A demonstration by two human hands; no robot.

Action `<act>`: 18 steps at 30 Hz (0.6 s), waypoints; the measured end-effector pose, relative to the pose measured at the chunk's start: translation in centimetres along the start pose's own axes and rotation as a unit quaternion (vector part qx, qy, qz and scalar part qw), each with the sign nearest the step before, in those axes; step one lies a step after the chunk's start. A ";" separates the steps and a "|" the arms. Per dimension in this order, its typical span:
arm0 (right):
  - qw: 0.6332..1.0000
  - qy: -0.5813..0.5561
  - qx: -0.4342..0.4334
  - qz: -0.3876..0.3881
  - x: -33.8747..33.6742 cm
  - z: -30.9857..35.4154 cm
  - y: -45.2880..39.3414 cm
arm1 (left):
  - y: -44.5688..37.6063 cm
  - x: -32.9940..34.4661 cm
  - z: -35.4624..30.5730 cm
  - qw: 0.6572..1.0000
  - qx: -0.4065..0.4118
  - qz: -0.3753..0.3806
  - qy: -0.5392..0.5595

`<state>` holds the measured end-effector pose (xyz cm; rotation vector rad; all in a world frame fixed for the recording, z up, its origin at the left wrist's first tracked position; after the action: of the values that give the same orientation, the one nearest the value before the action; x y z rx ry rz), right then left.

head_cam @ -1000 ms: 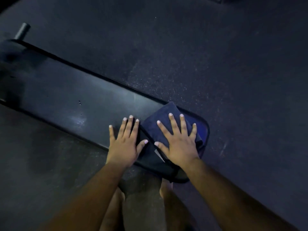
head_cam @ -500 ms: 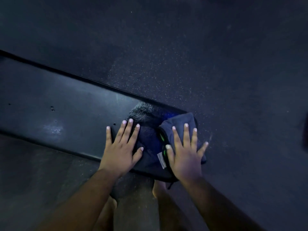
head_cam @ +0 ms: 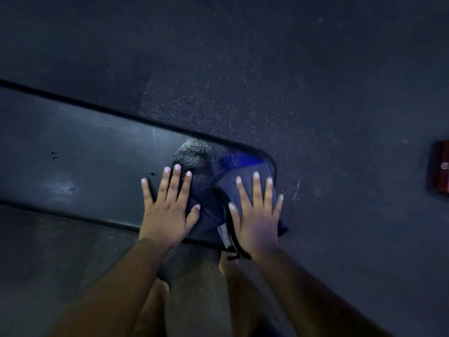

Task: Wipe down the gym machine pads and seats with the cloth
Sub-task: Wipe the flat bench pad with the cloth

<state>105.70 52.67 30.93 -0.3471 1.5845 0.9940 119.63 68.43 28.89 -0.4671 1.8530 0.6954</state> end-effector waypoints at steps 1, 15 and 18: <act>1.000 0.001 -0.001 -0.012 -1.3 0.7 -2.9 | 0.0 0.0 0.0 1.000 0.003 -0.006 0.003; 0.995 0.057 -0.078 -0.019 -2.4 3.0 -5.8 | -0.1 -0.2 0.2 1.000 -0.008 0.014 0.021; 0.972 0.065 -0.224 -0.002 -4.3 12.2 -13.1 | 0.3 -0.6 1.6 0.998 -0.062 -0.009 0.030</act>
<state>124.07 52.82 30.02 -0.7365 1.4620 1.3490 120.80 69.73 29.07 -0.5908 1.8662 0.7959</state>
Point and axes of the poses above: each hand's wrist, its own y-axis away from the middle knuckle, its own x-axis out of the palm, z = x × y, the point moved 8 cm from there along -y, towards the middle knuckle, and after that the axes turned 7 degrees about y, right-handed, at the moved point
